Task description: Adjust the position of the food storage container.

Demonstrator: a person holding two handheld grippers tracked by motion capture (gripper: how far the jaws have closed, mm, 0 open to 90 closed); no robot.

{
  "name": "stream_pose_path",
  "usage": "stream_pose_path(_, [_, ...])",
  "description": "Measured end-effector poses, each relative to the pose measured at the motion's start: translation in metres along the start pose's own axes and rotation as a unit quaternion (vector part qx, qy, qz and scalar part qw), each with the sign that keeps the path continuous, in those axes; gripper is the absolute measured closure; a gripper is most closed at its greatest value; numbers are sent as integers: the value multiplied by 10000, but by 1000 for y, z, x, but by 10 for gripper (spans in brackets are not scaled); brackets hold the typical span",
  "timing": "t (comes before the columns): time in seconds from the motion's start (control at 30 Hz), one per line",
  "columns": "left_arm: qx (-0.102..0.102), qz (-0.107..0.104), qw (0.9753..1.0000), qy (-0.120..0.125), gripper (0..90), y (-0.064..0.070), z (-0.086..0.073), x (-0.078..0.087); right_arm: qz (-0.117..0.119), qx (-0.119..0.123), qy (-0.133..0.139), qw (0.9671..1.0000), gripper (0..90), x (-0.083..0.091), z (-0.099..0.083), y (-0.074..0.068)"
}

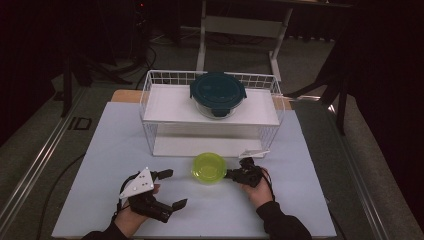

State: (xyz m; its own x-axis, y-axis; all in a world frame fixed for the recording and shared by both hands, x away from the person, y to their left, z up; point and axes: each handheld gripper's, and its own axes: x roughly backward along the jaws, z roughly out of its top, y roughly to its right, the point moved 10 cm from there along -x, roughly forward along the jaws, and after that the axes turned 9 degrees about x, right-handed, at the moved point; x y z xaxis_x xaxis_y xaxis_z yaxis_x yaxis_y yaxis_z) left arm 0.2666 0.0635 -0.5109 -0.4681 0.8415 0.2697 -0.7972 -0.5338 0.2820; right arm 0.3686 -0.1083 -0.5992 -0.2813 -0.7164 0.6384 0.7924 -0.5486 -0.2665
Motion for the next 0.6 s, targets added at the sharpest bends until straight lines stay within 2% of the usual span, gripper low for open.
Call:
stream_pose_path(0.23, [6,-12,10000,-7,0,0,0,0,91,3,2,10000,899,-9,6,-7])
stream_pose_path(0.33, [-8,-14,10000,-14,0,0,-1,1,53,45,-8,10000,898,-11,8,-7])
stream_pose_path(0.6, [50,34,10000,1,0,-2,0,1,-171,32,9,9998,858,1,6,3])
